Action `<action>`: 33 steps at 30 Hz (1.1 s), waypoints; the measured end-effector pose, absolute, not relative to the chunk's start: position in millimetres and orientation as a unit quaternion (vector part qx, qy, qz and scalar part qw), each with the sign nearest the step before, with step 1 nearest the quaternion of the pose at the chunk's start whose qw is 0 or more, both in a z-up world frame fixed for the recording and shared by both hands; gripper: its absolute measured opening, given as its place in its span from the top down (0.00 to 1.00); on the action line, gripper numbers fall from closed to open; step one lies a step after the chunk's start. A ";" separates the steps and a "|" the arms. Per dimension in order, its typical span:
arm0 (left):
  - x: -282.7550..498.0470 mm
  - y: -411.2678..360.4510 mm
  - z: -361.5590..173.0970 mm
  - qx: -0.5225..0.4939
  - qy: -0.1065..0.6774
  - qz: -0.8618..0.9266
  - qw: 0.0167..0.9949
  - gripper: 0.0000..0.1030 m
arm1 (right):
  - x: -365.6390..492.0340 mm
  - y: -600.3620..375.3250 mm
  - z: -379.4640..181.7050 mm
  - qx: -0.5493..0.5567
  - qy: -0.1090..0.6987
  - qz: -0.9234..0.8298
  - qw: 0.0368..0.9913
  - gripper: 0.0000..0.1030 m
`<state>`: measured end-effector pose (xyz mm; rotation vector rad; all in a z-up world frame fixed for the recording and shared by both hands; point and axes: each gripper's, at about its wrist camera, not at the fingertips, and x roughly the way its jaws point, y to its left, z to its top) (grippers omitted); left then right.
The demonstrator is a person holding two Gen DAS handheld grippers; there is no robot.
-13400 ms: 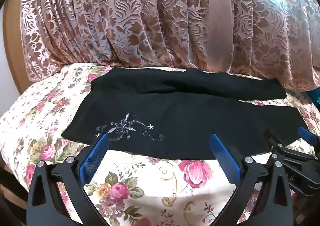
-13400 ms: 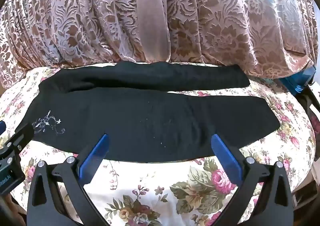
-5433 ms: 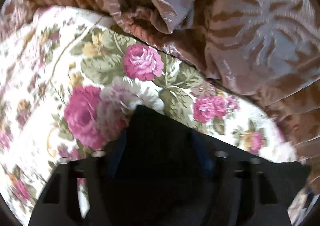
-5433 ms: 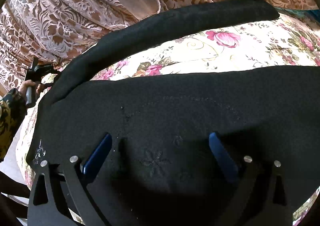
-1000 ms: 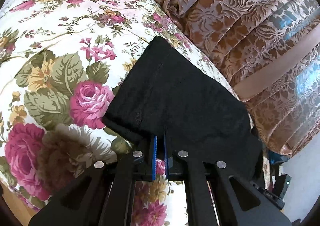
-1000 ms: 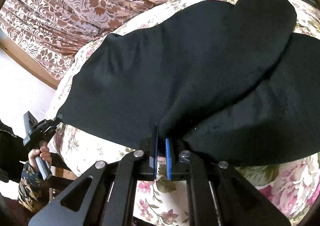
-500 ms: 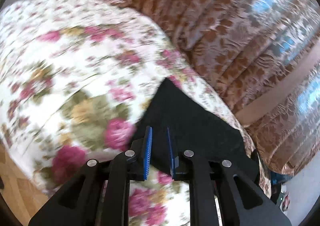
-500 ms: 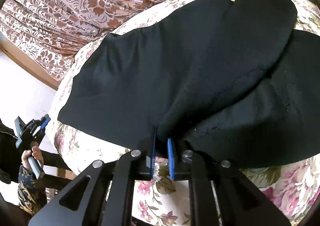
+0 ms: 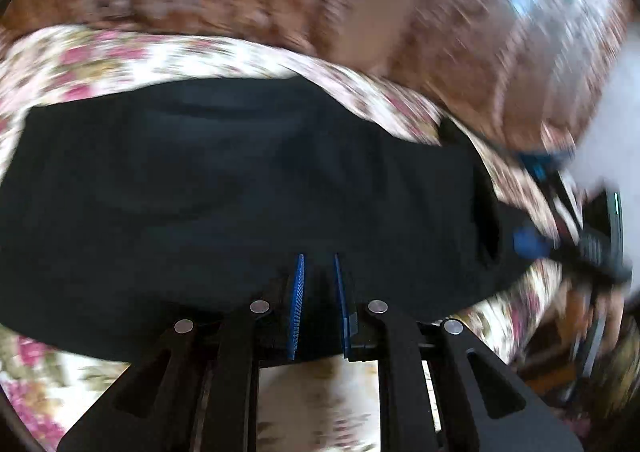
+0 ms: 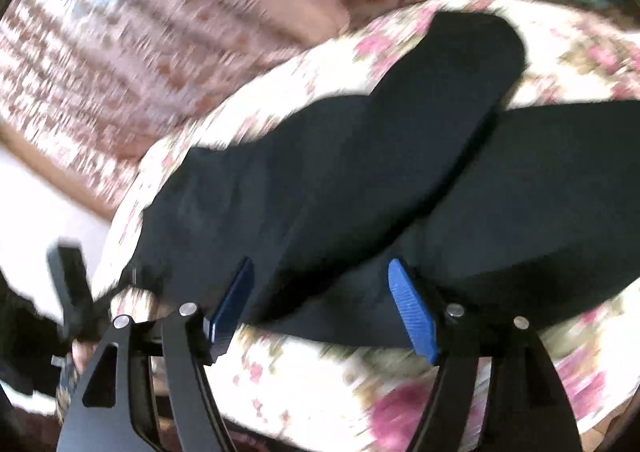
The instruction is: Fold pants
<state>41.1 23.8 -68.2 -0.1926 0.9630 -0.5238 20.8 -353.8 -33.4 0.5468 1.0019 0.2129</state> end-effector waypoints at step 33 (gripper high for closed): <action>17.6 -107.8 -45.3 0.015 0.422 -0.428 0.799 0.30 | 118.6 -507.4 19.5 0.257 0.407 -0.086 0.872 0.94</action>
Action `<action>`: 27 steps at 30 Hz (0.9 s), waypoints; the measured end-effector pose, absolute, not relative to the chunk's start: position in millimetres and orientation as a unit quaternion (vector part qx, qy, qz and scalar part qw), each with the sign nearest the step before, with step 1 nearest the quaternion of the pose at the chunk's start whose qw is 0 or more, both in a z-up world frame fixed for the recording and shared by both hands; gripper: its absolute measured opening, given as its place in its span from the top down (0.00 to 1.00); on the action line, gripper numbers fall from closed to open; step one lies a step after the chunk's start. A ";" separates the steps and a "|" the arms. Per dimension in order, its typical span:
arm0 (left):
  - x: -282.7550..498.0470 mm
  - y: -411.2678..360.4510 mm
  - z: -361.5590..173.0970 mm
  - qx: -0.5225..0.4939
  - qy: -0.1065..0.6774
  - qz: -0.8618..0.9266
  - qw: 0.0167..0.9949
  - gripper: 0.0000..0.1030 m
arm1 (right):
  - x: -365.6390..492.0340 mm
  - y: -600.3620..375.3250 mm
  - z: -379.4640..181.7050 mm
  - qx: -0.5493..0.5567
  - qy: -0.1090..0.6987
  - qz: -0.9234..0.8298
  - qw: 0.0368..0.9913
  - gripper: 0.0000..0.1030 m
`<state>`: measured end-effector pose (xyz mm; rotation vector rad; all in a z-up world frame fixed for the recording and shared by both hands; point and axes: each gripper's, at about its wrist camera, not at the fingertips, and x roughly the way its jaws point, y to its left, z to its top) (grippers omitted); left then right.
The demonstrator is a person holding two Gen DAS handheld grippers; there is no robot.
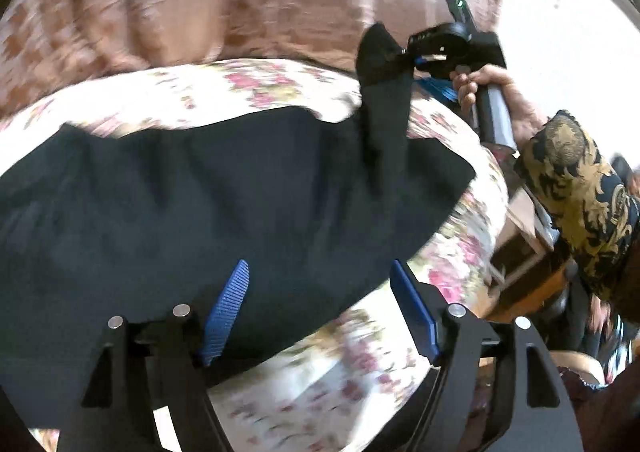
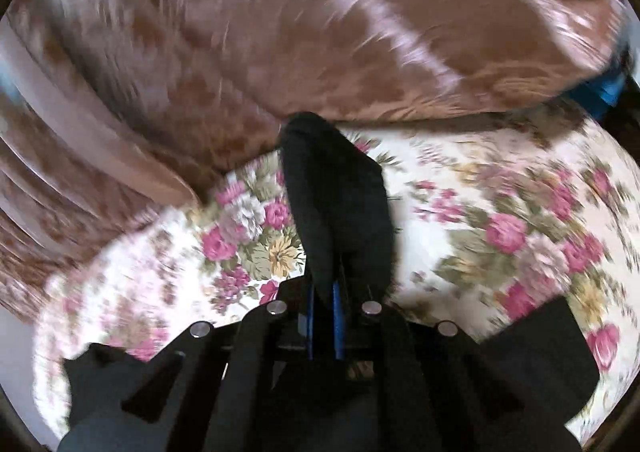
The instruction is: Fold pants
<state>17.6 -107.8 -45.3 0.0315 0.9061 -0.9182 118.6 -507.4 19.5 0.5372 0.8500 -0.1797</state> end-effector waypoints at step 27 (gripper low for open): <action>13.5 -179.0 -75.9 0.122 0.434 -0.434 0.780 0.95 | -43.5 -615.2 -70.8 0.434 0.365 -0.159 0.808 0.94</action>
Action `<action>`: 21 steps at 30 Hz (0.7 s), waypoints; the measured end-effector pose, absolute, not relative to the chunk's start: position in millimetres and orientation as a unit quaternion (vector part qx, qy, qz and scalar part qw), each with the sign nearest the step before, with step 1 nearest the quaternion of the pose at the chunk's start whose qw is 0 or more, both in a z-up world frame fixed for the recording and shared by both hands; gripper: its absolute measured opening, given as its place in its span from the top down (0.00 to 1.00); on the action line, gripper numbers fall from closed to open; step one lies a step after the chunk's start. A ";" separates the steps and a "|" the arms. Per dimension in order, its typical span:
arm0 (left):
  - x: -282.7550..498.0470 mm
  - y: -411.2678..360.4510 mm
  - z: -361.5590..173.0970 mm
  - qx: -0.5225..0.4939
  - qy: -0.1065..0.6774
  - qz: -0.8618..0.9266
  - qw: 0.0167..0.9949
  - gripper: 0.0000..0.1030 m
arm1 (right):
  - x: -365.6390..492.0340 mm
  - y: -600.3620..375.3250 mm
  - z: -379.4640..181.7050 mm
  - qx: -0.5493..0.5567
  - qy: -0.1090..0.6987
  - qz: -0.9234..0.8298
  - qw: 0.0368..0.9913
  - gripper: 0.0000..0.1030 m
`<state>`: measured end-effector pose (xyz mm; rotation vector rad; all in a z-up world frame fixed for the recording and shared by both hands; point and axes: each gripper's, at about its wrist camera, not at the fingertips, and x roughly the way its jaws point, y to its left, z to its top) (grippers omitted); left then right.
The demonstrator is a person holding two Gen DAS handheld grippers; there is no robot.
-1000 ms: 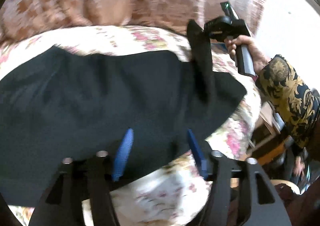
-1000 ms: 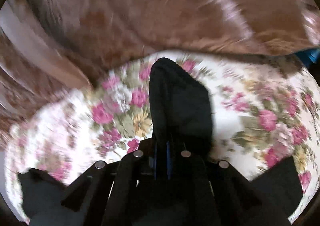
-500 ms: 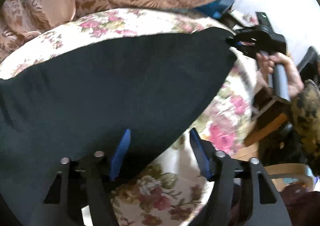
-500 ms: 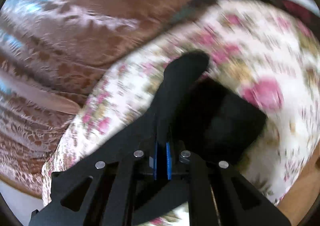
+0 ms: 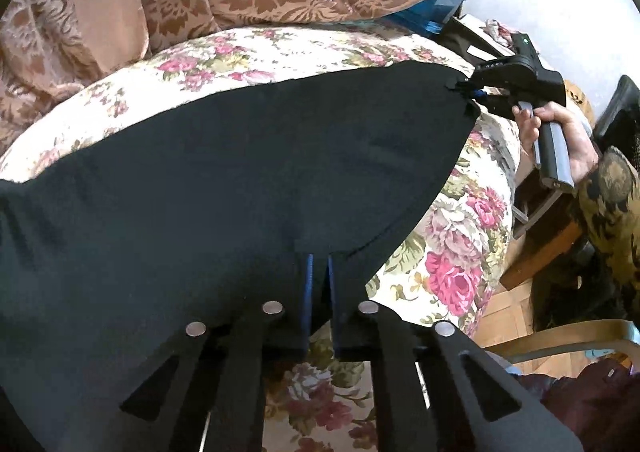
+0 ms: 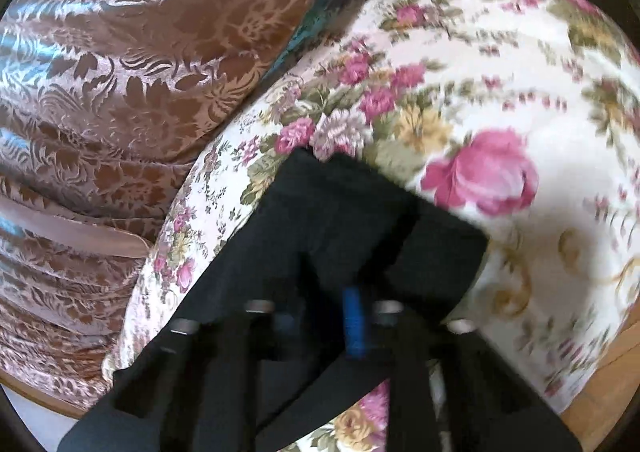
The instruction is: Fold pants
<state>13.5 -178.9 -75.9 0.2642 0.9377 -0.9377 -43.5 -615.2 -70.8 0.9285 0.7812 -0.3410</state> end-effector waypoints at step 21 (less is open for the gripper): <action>20.1 -148.0 -68.8 -0.019 0.477 -0.496 0.725 0.58 | -78.9 -641.2 -89.0 0.495 0.347 -0.163 0.780 0.87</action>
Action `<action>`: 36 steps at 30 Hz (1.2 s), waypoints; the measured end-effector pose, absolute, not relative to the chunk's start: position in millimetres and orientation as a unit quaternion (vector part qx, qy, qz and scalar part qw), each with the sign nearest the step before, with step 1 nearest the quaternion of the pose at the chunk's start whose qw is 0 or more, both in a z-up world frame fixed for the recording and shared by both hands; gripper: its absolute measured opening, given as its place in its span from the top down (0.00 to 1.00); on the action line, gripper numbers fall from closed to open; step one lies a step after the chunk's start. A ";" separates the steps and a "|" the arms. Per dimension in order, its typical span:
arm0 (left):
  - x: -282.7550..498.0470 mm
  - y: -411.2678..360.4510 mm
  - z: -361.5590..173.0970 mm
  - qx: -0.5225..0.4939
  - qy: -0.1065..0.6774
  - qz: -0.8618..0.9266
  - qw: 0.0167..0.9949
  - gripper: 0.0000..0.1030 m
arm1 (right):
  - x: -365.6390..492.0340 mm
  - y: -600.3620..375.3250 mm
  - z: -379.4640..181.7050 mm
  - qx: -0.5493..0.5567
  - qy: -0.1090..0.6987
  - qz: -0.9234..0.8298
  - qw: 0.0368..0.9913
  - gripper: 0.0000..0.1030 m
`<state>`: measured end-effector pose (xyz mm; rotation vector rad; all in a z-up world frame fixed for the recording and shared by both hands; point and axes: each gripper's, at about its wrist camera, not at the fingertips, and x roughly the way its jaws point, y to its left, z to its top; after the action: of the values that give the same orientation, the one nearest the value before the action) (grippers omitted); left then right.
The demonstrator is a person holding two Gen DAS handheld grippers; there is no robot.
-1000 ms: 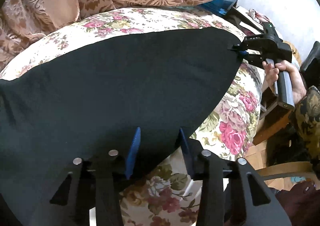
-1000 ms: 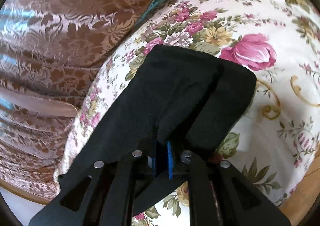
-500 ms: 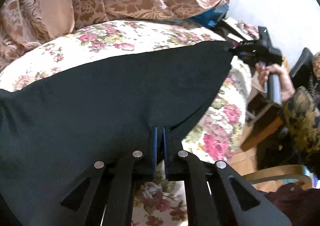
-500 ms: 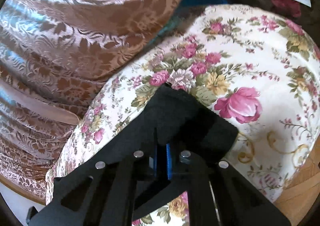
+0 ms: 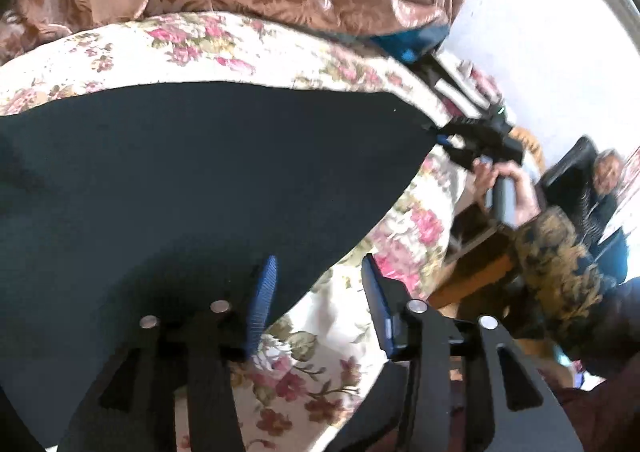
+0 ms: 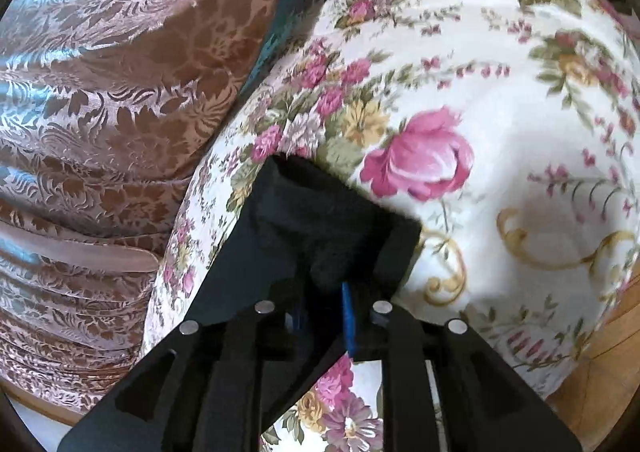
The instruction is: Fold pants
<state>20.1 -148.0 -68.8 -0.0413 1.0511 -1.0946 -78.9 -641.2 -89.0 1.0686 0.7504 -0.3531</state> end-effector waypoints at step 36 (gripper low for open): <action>57.0 16.5 -49.4 -0.032 0.424 -0.218 0.878 0.38 | 161.8 -248.1 -32.4 0.263 0.498 0.307 0.767 0.49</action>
<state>57.0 16.4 -49.4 -0.0668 0.8845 -0.4548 161.8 -248.1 -32.4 0.5721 1.0812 0.6657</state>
